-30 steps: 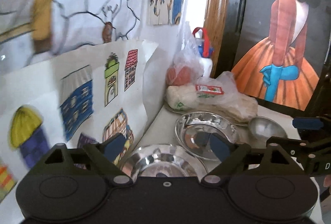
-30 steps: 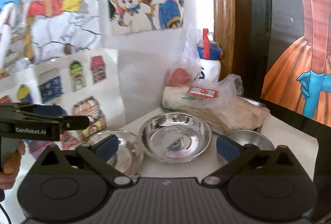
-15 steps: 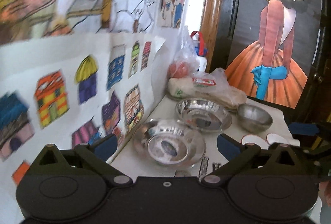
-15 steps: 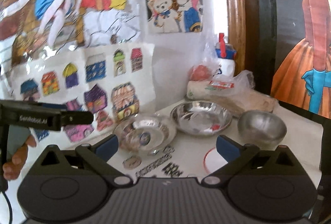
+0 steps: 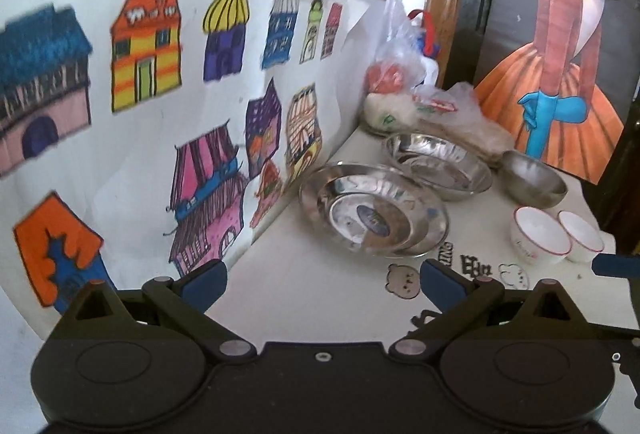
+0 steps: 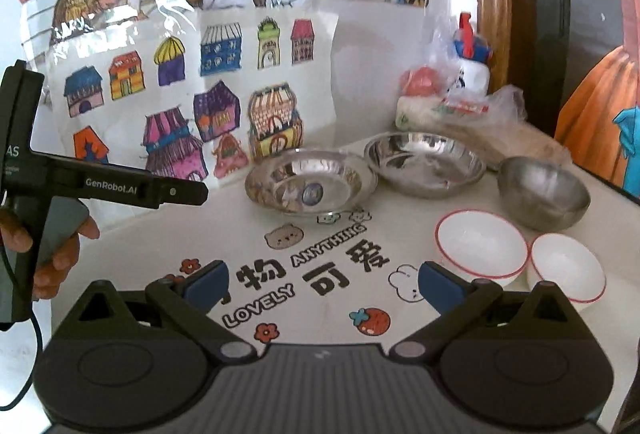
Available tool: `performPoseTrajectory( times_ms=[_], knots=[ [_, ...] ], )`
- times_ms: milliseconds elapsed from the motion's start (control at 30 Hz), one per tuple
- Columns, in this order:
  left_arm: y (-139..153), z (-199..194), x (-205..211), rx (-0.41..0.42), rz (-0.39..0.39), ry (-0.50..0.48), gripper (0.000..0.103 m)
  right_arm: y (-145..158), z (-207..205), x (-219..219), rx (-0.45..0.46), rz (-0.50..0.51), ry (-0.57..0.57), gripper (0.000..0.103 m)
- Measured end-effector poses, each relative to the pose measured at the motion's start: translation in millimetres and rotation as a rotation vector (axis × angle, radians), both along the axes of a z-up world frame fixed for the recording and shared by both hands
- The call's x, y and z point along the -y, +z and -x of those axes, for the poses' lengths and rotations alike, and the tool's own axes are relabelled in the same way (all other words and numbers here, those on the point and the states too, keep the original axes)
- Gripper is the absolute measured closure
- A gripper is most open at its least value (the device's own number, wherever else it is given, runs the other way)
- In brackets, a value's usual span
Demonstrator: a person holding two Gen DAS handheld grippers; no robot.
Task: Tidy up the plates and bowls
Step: 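Withdraw both grippers and move them to the labeled steel plate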
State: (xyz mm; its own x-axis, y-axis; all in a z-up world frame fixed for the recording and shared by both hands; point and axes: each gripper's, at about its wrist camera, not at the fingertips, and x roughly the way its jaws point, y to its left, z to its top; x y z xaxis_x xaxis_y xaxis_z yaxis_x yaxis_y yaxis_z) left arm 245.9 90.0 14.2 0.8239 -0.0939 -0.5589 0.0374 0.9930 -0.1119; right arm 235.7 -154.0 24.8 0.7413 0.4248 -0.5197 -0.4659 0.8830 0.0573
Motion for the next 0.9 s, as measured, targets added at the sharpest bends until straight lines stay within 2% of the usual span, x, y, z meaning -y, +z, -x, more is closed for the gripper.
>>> performPoseTrajectory(
  times_ms=[167, 533, 667, 900],
  knots=[
    [-11, -9, 4, -0.005, 0.003, 0.011, 0.001, -5, -15, 1, 0.005, -0.005, 0.001, 0.000],
    [-24, -35, 3, -0.040, 0.071, 0.050, 0.001, 2, -68, -3, 0.041, -0.020, -0.012, 0.000],
    [-28, -47, 7, -0.059, 0.092, 0.084, 0.001, 3, -92, -7, 0.021, -0.042, -0.041, 0.000],
    [-35, -64, 8, -0.086, 0.182, 0.149, 0.001, 1, -132, -15, -0.028, -0.084, -0.053, 0.000]
  ],
)
